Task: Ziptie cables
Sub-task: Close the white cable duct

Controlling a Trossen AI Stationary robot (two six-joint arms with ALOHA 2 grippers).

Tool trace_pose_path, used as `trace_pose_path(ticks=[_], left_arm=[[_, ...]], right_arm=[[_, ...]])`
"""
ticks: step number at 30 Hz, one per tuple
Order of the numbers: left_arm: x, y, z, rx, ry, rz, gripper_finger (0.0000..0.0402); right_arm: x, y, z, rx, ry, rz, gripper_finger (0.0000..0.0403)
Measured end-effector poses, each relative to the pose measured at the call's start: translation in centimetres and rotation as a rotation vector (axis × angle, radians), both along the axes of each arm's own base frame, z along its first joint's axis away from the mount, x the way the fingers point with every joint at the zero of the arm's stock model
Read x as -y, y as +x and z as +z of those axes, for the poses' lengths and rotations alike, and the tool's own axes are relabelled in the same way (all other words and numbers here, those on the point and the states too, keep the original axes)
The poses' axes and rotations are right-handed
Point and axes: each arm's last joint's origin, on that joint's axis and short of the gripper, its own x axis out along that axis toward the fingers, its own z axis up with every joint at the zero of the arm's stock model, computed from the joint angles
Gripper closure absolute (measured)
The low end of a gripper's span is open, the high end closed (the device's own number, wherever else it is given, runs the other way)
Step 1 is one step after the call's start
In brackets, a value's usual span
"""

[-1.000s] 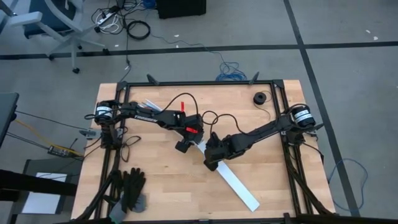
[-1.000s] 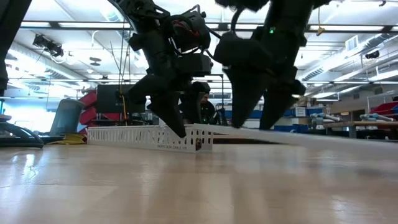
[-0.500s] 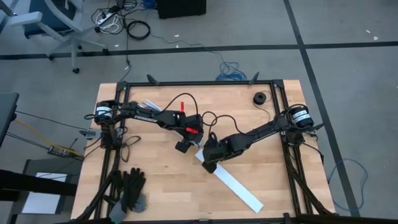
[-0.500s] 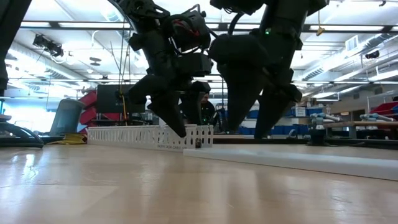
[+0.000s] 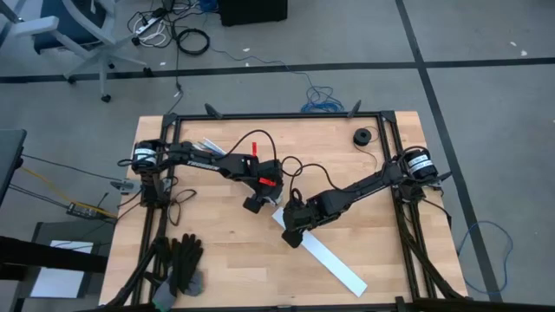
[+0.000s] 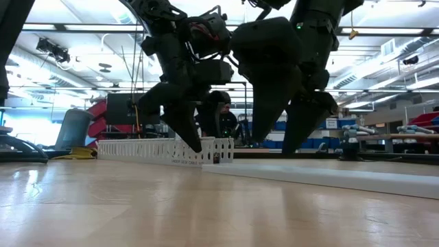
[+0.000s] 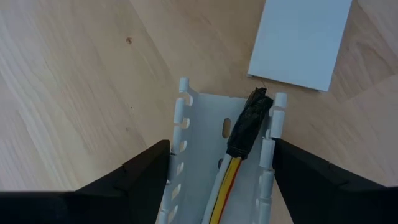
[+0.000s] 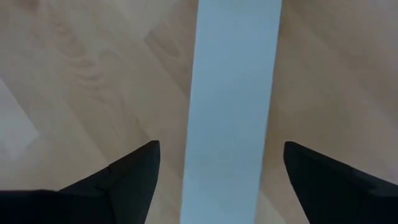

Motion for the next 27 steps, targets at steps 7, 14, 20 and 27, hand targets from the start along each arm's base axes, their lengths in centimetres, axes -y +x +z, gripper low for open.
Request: trace_pose_path(ticks=[7, 14, 20, 27], left_arm=[[0.0, -0.1, -0.1, -0.010, -0.001, 0.000, 0.0149], [0.1, -0.1, -0.1, -0.011, -0.003, 0.002, 0.0149], [0.2, -0.1, -0.1, -0.007, -0.014, 0.022, 0.0149], [0.2, -0.1, -0.1, -0.011, -0.023, 0.038, 0.0149]], right_arm=[[-1.7, 0.2, -1.1, -0.058, 0.016, -0.045, 0.0091], [-2.7, 1.4, -2.8, -0.240, -0.068, -0.003, 0.0091], [-2.9, 2.2, -3.8, -0.348, -0.118, 0.030, 0.0099], [-2.9, 2.4, -2.9, -0.316, -0.174, 0.036, 0.0207]])
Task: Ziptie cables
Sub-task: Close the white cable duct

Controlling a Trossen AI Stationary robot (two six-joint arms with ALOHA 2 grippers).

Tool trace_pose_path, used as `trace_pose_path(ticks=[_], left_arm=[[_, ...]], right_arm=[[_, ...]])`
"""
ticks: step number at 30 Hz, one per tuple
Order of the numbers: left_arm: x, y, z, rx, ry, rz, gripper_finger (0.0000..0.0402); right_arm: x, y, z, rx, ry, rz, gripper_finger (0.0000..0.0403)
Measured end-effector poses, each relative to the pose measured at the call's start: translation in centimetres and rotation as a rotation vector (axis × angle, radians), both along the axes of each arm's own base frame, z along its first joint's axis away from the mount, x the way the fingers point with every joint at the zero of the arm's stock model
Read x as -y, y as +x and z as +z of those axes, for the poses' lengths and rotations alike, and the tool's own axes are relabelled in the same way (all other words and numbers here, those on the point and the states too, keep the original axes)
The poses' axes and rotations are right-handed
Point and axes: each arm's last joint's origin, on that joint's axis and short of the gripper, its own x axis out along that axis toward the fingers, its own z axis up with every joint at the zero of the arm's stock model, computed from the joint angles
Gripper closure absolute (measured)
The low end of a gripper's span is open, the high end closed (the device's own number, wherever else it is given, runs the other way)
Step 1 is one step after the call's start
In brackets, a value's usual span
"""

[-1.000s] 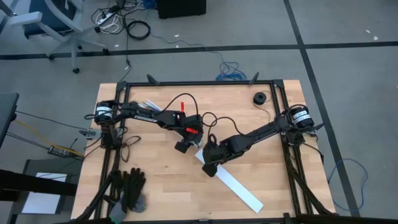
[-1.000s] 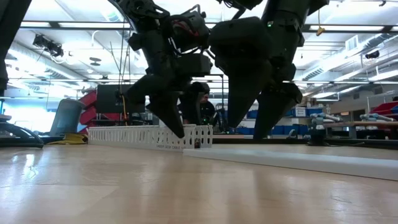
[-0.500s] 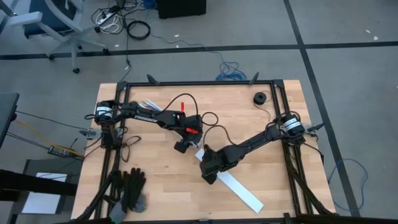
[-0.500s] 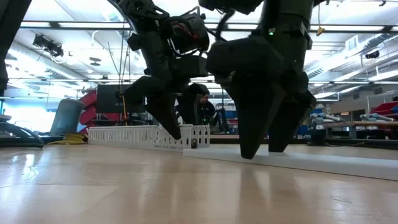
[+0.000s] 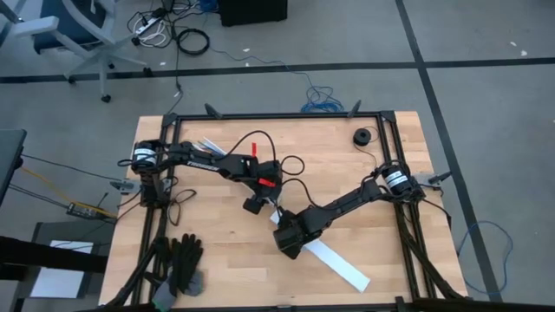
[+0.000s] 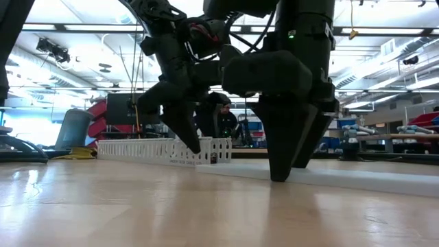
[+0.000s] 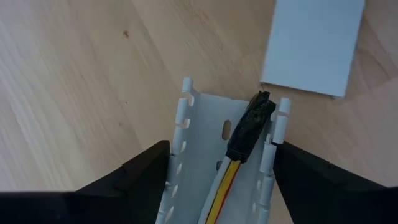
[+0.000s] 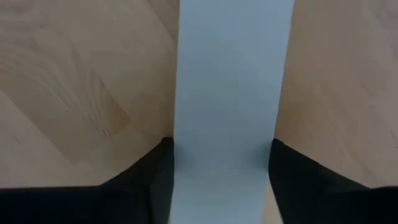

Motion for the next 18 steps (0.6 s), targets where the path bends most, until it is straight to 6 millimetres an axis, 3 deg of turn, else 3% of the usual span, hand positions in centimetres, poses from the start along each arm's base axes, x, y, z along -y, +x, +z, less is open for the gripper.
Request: trace_pose_path(ticks=[11, 12, 14, 18], left_arm=[[0.2, -0.2, -0.1, -0.019, -0.050, -0.022, 0.0149], [0.2, -0.2, -0.1, -0.019, -0.049, -0.022, 0.0149], [0.2, -0.2, -0.1, -0.017, -0.049, -0.022, 0.0149], [0.2, -0.1, -0.1, -0.014, -0.049, -0.023, 0.0149]], right_arm=[[0.3, -0.7, 0.8, -0.012, -0.069, 0.003, 0.0210], [0.4, -0.8, 1.3, 0.001, -0.084, -0.002, 0.0222], [0.4, -1.2, 2.4, 0.013, -0.099, -0.006, 0.0305], [0.6, -1.7, 3.6, 0.023, -0.120, -0.025, 0.0361]])
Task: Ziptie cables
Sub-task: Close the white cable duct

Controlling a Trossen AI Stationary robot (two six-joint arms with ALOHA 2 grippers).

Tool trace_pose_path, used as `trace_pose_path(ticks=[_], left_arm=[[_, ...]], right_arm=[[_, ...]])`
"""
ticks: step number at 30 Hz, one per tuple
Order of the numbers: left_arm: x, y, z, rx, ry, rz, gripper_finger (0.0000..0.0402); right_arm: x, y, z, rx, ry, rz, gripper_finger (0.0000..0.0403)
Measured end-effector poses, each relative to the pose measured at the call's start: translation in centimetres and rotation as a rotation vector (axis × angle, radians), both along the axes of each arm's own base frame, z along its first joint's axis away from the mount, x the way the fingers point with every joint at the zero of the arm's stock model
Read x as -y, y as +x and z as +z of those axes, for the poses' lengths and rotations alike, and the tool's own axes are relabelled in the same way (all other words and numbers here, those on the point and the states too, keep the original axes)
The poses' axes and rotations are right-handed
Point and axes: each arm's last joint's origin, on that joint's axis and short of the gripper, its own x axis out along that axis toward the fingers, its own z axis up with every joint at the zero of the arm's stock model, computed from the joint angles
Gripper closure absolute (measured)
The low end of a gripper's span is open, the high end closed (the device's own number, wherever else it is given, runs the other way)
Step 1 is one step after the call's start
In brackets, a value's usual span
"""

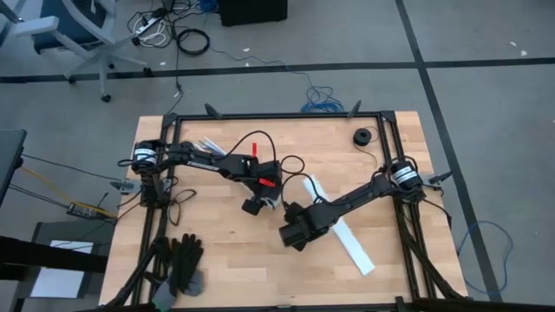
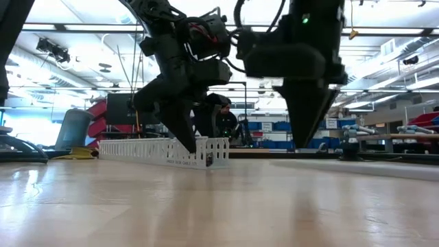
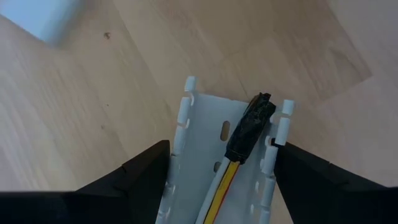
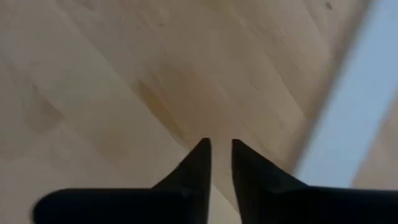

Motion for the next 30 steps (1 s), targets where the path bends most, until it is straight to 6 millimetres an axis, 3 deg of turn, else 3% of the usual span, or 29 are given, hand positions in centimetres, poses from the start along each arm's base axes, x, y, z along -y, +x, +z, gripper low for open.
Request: trace_pose_path(ticks=[5, 12, 18, 30], left_arm=[[0.0, 0.1, 0.0, 0.010, 0.000, 0.002, 0.0149], [0.0, 0.5, 0.3, 0.061, -0.004, 0.018, 0.0149], [-0.1, 1.2, 1.5, 0.082, -0.050, 0.096, 0.0145], [0.1, 1.9, 3.9, 0.065, -0.073, 0.098, 0.0069]], right_arm=[[0.0, 0.0, 0.5, 0.028, -0.016, 0.003, 0.0402], [-0.6, -0.2, 0.6, 0.077, -0.081, -0.039, 0.0379], [-2.6, -1.1, 0.8, 0.159, -0.162, -0.079, 0.0380], [-5.3, -4.2, 1.1, 0.168, -0.287, -0.147, 0.0380]])
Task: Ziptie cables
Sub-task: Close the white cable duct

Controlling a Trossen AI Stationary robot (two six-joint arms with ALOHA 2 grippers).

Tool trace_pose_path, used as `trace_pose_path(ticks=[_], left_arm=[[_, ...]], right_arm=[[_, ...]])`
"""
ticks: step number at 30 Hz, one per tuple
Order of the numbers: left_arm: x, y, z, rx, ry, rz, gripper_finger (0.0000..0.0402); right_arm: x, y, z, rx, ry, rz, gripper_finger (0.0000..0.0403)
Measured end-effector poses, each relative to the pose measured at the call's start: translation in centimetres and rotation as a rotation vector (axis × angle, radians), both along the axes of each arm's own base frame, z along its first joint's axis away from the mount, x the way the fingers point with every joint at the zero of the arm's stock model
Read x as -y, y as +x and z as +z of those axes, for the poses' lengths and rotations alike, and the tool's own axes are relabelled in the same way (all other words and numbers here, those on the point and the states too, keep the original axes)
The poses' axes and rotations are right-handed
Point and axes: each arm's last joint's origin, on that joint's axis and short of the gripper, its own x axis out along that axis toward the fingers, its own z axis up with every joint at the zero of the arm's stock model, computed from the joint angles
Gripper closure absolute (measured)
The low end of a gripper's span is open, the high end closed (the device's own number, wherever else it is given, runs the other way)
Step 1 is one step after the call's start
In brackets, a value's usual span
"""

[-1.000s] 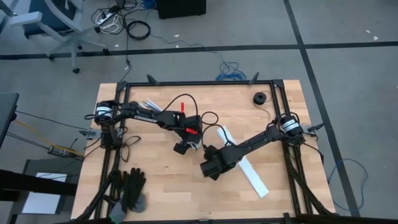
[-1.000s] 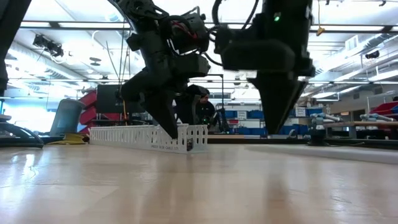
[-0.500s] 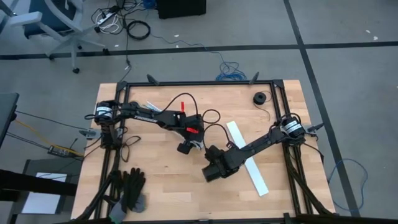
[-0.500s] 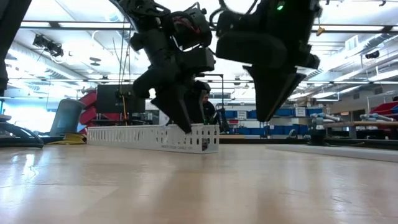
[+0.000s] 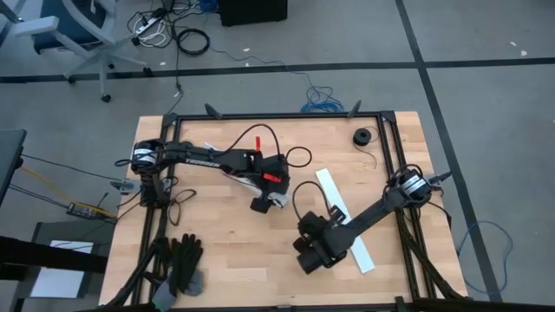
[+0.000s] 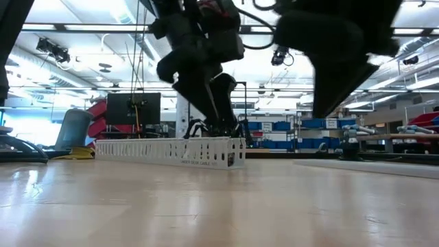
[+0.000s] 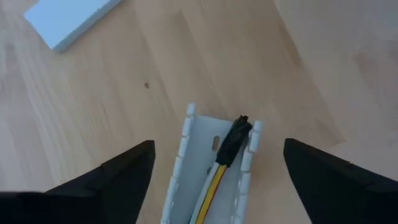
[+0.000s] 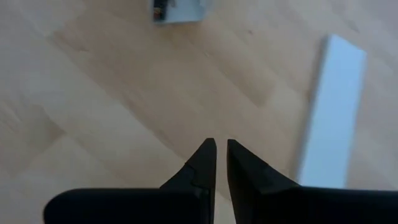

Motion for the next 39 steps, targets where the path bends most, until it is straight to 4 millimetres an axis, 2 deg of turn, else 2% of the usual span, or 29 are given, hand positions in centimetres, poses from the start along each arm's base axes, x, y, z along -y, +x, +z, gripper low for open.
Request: trace_pose_path(ticks=[6, 9, 15, 18, 24, 30, 34, 39], left_arm=[[0.2, 0.2, 1.3, -0.042, -0.112, 0.154, 0.0051], [0.6, 0.0, 1.3, -0.069, -0.147, 0.188, 0.0051], [3.0, 0.3, 1.5, -0.047, -0.153, 0.193, 0.0051], [4.4, 0.4, 1.6, -0.023, -0.133, 0.188, 0.0051], [7.5, 0.5, 1.8, 0.035, -0.076, 0.154, 0.0051], [9.8, 0.3, 0.9, 0.108, -0.040, 0.167, 0.0051], [10.6, -0.1, -0.5, 0.140, -0.091, 0.201, 0.0051], [10.5, -0.5, -1.5, 0.143, -0.133, 0.269, 0.0051]], right_arm=[[-1.4, -4.4, 1.0, 0.001, -0.222, -0.114, 0.0392], [-2.4, -6.9, 1.0, 0.114, -0.261, -0.099, 0.0401], [-1.3, -12.7, -0.2, 0.297, -0.140, -0.147, 0.0402], [-0.1, -14.5, -0.9, 0.333, -0.027, -0.145, 0.0403], [2.0, -15.5, -1.5, 0.336, 0.046, -0.094, 0.0403], [2.4, -15.5, -1.5, 0.186, 0.076, -0.031, 0.0401], [2.6, -15.4, -1.5, 0.164, 0.070, -0.017, 0.0402], [2.6, -15.3, -1.5, 0.136, 0.054, 0.030, 0.0399]])
